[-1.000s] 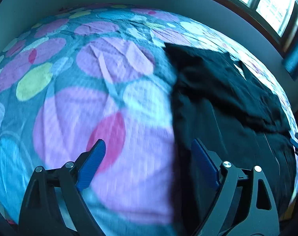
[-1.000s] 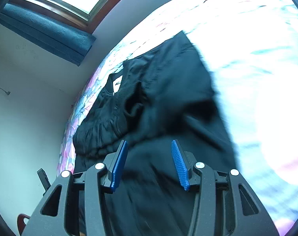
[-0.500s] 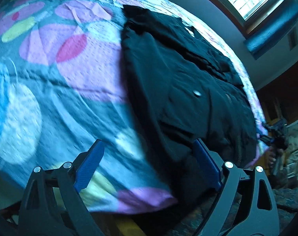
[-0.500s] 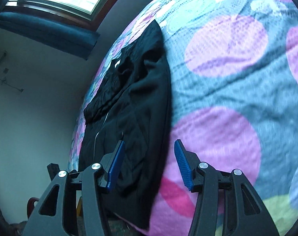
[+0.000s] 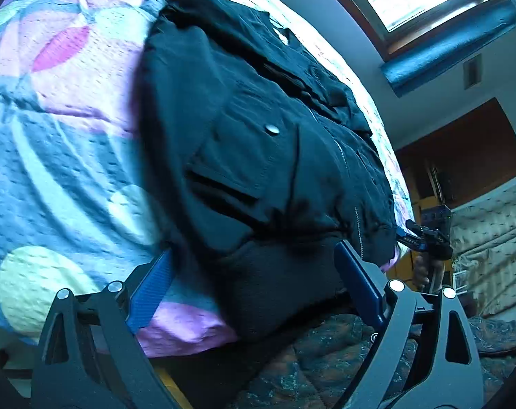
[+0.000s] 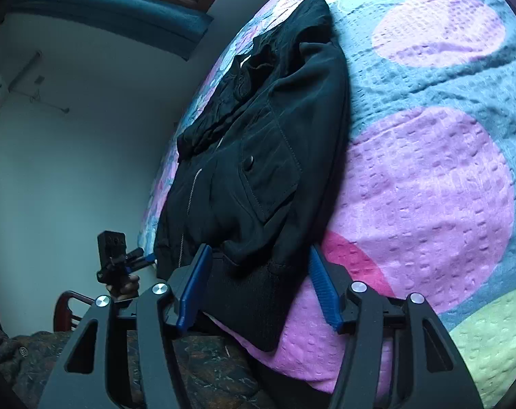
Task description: Fold small clothes
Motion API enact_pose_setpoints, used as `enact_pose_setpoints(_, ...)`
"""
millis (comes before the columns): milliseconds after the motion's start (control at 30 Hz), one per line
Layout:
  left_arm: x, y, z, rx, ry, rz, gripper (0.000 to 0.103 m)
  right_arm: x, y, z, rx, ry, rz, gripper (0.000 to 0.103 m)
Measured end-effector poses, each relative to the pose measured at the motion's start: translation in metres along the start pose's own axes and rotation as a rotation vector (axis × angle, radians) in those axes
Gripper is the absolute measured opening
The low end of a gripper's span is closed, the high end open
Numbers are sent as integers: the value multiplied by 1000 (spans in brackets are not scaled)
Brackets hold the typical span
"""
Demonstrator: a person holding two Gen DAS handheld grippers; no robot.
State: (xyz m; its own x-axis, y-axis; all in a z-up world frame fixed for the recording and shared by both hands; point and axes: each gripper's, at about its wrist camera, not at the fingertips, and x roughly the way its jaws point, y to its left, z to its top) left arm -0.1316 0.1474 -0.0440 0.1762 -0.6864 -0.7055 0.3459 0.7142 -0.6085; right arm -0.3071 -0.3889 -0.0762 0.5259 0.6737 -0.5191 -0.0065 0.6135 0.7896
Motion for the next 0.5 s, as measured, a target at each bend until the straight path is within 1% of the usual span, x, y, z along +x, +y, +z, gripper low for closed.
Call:
enact_pose_setpoints(133, 3, -2, 2, 45, -7, -2, 91, 0, 5, -3, -16, 8, -17, 61)
enact_pose_setpoints(200, 5, -3, 5, 68, -14, -4, 91, -4, 2, -2, 5, -26, -30, 59)
enact_pose_setpoints(267, 7, -5, 8, 81, -19, 7, 91, -6, -3, -3, 36, -36, -19, 59)
enact_pose_setpoints(300, 8, -7, 9, 89, -20, 21, 91, -6, -2, -3, 30, -26, -23, 60)
enact_pose_setpoints(333, 9, -10, 9, 101, -19, 38, 91, -5, 1, -5, 13, 1, -26, 60)
enact_pose_setpoints(367, 9, -14, 7, 116, -17, 59, 91, -1, 3, -6, -5, 46, -16, 61)
enact_pose_setpoints(400, 9, -16, 6, 143, -7, 73, 91, 5, 9, -11, -39, 89, -13, 64)
enact_pose_setpoints(433, 9, -21, 2, 168, 1, 79, 90, 6, 14, -13, -74, 100, -18, 64)
enact_pose_setpoints(500, 9, -24, -1, 180, 14, 78, 88, 12, 19, -18, -79, 146, 24, 63)
